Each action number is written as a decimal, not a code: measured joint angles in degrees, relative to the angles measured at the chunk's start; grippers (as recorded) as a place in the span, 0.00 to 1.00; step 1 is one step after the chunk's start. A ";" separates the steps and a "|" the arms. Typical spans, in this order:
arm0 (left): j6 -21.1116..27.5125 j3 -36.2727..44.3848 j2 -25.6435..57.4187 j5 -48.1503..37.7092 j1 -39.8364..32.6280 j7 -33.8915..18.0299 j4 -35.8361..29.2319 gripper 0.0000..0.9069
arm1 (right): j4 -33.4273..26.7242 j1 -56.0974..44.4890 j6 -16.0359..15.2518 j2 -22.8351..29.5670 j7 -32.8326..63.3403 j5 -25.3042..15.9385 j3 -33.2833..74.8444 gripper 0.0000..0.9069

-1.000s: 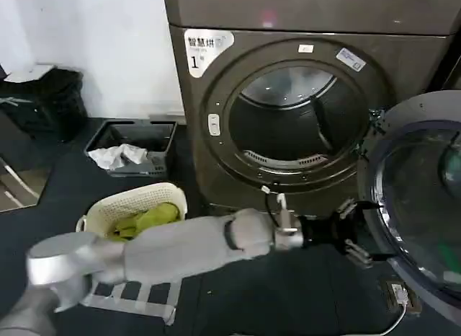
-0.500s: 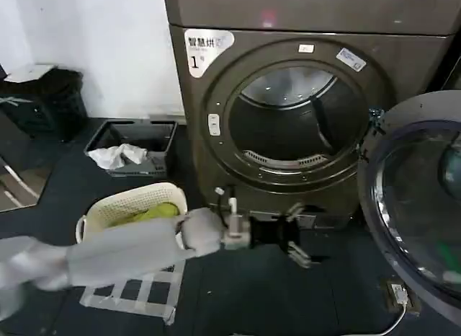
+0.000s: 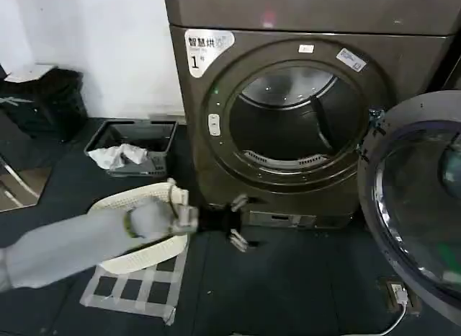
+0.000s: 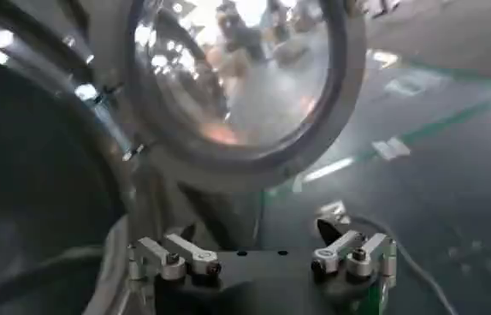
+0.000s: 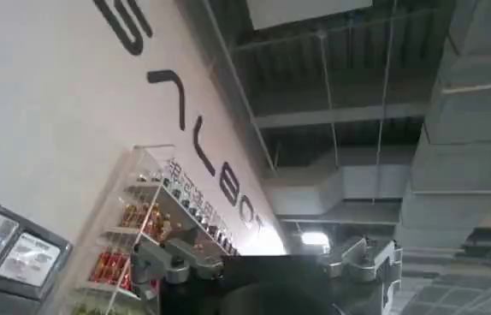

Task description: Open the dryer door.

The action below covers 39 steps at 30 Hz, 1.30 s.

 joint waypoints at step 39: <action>6.93 20.46 22.89 10.16 -12.69 3.02 7.81 1.00 | 0.60 0.52 0.12 0.27 -0.09 -2.15 0.47 1.00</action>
